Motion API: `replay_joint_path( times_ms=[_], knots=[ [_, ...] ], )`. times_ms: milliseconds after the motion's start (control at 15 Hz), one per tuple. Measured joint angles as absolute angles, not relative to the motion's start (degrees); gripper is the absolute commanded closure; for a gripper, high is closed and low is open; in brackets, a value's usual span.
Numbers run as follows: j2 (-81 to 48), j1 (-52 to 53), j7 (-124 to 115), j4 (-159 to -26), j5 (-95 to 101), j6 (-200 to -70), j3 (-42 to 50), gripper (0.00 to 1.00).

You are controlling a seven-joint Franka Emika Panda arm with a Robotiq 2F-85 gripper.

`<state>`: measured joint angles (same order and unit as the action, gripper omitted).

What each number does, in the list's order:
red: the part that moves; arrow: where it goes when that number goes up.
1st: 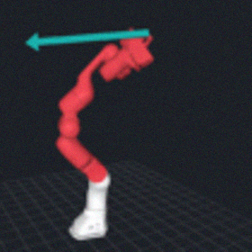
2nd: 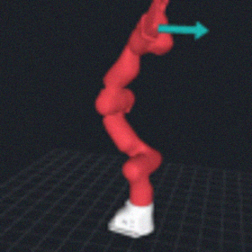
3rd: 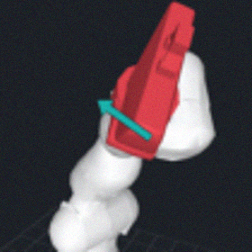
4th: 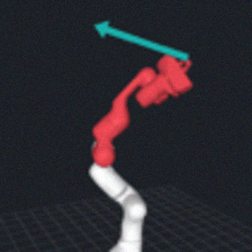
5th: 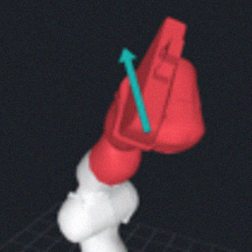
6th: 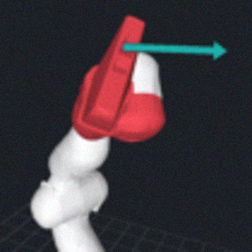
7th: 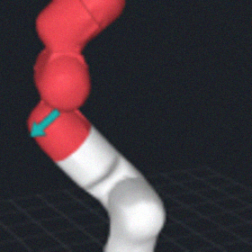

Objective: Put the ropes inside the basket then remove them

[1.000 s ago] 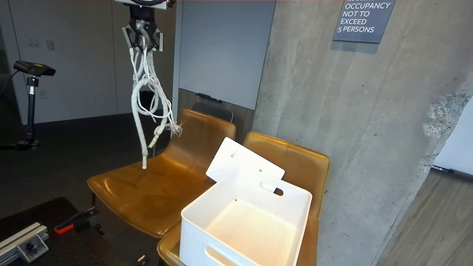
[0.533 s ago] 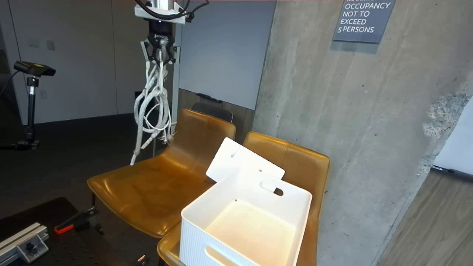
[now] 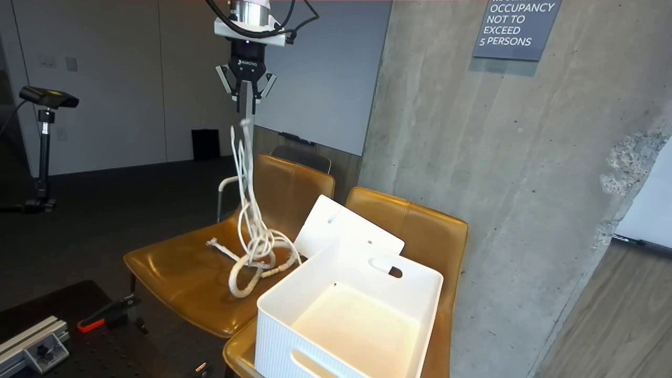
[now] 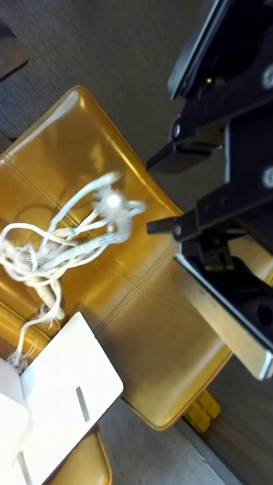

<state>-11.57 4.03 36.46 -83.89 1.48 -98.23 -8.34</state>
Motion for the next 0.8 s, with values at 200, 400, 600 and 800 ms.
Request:
replay_joint_path(
  times_ms=[200,400,600,800],
  knots=[
    [-10.72,5.85,36.42,-86.06,1.33,-98.23,-9.64,0.1],
    [-10.12,6.95,36.41,-87.66,1.33,-98.23,-9.96,0.0],
    [-10.01,6.53,36.46,-88.23,1.32,-98.23,-9.73,0.0],
    [-9.96,5.55,36.78,-88.43,0.28,-98.22,-9.34,0.0]
  ],
)
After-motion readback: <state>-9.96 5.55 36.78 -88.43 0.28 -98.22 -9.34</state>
